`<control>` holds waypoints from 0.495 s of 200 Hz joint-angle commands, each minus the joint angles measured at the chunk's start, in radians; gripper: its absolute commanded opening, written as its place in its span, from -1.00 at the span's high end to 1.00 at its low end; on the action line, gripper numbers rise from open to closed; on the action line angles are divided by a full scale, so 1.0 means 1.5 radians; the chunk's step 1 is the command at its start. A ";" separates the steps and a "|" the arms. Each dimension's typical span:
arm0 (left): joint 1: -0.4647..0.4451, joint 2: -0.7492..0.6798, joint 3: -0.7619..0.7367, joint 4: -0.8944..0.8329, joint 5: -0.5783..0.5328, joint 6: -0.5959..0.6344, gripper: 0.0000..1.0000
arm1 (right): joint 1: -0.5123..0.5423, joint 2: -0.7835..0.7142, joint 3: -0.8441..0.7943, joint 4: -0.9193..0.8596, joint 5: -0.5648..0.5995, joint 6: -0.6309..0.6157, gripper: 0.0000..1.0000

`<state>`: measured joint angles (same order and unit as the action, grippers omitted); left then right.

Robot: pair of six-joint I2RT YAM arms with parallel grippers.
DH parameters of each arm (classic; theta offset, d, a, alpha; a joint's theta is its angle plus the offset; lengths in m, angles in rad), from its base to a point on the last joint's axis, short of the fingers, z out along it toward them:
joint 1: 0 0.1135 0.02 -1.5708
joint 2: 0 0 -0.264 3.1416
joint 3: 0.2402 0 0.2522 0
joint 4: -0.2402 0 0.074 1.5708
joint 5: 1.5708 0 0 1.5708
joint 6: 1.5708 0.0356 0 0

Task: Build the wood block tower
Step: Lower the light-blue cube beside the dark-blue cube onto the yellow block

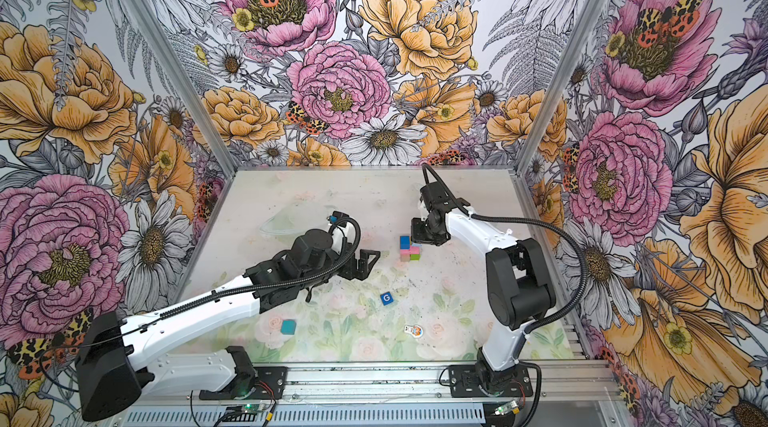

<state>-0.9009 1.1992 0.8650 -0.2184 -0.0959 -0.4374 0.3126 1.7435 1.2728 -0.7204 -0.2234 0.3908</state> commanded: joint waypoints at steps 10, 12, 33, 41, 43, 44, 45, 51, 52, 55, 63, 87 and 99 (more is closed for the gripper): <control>0.005 -0.019 -0.010 0.018 0.007 0.001 -0.98 | -0.002 0.014 0.019 0.006 -0.009 -0.007 0.52; 0.005 -0.019 -0.011 0.017 0.008 0.001 -0.98 | -0.001 0.014 0.019 0.007 -0.009 -0.008 0.52; 0.005 -0.020 -0.012 0.017 0.008 0.001 -0.98 | 0.000 0.015 0.020 0.007 -0.008 -0.008 0.52; 0.005 -0.021 -0.012 0.018 0.007 0.001 -0.98 | 0.000 0.016 0.019 0.007 -0.008 -0.008 0.51; 0.005 -0.021 -0.013 0.018 0.007 0.001 -0.97 | 0.000 0.016 0.019 0.007 -0.008 -0.008 0.51; 0.005 -0.021 -0.013 0.018 0.007 0.001 -0.98 | 0.000 0.016 0.019 0.007 -0.008 -0.008 0.51; 0.005 -0.021 -0.013 0.018 0.007 0.001 -0.98 | 0.000 0.017 0.019 0.007 -0.008 -0.007 0.51; 0.005 -0.021 -0.013 0.017 0.007 0.001 -0.98 | -0.001 0.018 0.020 0.007 -0.007 -0.007 0.51; 0.005 -0.021 -0.013 0.018 0.007 0.000 -0.98 | 0.000 0.018 0.020 0.007 -0.007 -0.008 0.51; 0.005 -0.021 -0.013 0.018 0.007 0.000 -0.98 | 0.000 0.018 0.020 0.007 -0.007 -0.008 0.51; 0.005 -0.021 -0.013 0.018 0.007 0.000 -0.98 | 0.000 0.020 0.019 0.006 -0.007 -0.008 0.50; 0.005 -0.021 -0.014 0.018 0.007 0.000 -0.98 | 0.000 0.023 0.020 0.006 -0.008 -0.008 0.49; 0.005 -0.021 -0.014 0.017 0.006 0.000 -0.98 | 0.000 0.024 0.020 0.006 -0.007 -0.008 0.49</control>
<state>-0.9009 1.1908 0.8581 -0.2188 -0.0959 -0.4377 0.3126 1.7664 1.2732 -0.7208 -0.2268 0.3908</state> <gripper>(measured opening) 0.988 0.326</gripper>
